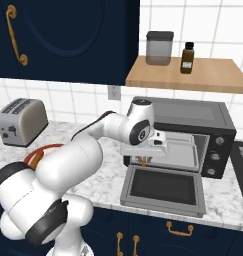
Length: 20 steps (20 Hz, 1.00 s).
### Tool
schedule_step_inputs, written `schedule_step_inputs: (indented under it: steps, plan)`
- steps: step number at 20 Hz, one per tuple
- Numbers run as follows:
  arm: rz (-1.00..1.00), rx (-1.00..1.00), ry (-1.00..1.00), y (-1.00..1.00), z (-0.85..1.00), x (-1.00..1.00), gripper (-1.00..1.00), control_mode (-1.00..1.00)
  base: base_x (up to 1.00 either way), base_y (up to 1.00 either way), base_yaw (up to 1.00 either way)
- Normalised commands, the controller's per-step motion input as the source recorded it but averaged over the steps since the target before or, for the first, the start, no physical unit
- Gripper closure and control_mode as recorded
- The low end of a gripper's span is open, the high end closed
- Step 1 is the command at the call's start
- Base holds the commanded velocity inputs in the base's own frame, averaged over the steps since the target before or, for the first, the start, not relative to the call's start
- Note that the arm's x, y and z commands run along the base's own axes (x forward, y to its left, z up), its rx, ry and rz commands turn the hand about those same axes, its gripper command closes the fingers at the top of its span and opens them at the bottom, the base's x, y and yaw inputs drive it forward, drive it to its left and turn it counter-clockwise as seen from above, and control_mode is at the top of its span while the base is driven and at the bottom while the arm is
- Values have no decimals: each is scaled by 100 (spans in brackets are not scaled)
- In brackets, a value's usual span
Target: Pick up the kebab skewer and baguette bread, and place them inside the toaster oven. Close the toaster oven door and start by setting the timer.
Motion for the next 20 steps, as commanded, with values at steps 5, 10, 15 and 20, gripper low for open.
schedule_step_inputs:
  steps: [5,10,15,20]
  plan:
    - [1,0,0,0,-3,37,100,-100,0,0,0]
    - [3,0,0,-1,-8,22,100,-100,0,0,0]
    - [2,2,-2,0,-21,13,100,-100,0,0,0]
    - [1,3,-3,0,-12,29,100,-100,0,0,0]
